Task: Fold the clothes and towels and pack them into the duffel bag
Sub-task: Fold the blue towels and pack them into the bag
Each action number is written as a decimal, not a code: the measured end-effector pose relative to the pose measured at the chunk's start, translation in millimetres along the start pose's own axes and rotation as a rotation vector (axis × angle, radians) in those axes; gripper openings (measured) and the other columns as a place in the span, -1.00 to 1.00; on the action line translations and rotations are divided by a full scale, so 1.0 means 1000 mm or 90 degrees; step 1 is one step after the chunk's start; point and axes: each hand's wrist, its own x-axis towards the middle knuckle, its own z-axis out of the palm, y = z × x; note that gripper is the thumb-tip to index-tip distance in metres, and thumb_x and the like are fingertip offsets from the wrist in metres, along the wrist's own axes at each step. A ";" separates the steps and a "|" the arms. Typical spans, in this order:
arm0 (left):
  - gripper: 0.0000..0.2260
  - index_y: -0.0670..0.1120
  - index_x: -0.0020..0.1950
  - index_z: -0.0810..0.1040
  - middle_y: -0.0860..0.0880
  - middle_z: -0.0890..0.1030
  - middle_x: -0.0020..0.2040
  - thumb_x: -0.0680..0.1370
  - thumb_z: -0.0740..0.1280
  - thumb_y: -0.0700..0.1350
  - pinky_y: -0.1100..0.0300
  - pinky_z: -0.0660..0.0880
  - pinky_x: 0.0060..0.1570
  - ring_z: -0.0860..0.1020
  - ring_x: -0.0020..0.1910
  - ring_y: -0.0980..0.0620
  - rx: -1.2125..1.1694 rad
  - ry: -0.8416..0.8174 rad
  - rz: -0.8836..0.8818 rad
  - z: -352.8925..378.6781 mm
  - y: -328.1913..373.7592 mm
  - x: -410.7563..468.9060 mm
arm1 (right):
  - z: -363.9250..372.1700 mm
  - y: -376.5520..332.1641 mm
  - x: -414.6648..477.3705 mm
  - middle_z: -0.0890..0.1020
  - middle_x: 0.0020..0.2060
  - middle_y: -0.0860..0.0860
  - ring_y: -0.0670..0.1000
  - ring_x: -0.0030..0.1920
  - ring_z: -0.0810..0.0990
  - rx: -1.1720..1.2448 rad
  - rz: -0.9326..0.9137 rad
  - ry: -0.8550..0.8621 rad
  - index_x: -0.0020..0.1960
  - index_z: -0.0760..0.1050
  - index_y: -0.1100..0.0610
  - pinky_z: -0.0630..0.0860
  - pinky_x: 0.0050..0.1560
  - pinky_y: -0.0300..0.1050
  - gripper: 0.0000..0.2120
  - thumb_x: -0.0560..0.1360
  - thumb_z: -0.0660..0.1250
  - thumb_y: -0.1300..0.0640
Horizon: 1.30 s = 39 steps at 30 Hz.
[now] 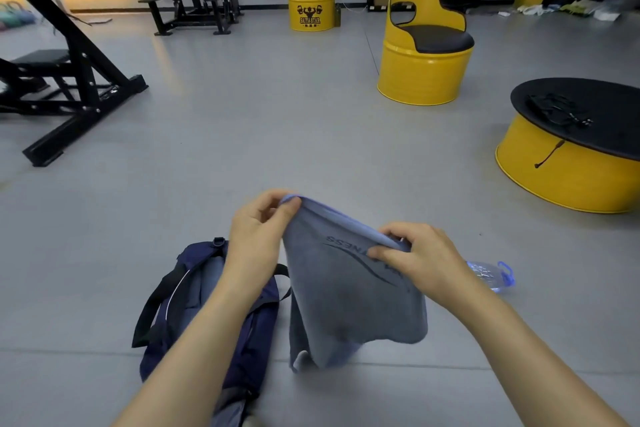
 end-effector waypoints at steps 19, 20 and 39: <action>-0.90 -0.13 0.06 0.66 -0.06 0.68 -0.08 0.61 0.36 -0.24 0.30 0.62 -0.11 0.65 -0.18 0.08 -0.072 -0.002 -0.213 -0.037 -0.058 0.061 | -0.031 0.072 0.057 0.67 -0.14 0.25 -0.02 -0.27 0.66 0.313 0.134 0.131 -0.07 0.64 0.16 0.66 -0.08 -0.18 -0.81 0.54 0.34 0.41; -0.91 -0.13 0.06 0.65 -0.08 0.67 -0.07 0.61 0.36 -0.22 0.29 0.62 -0.09 0.64 -0.16 0.07 -0.059 -0.015 -0.208 -0.033 -0.059 0.076 | -0.033 0.076 0.074 0.67 -0.13 0.29 0.01 -0.23 0.66 0.280 0.120 0.145 -0.14 0.67 0.09 0.66 -0.01 -0.09 -0.75 0.53 0.36 0.41; -0.89 -0.03 -0.07 0.58 -0.03 0.61 -0.15 0.64 0.34 -0.17 0.19 0.63 0.00 0.63 -0.19 0.12 0.014 -0.045 0.064 -0.009 0.027 0.185 | -0.126 0.025 0.137 0.63 -0.18 0.13 -0.01 -0.18 0.54 0.030 -0.144 0.274 -0.01 0.61 0.18 0.48 -0.11 -0.05 -0.93 0.51 0.41 0.26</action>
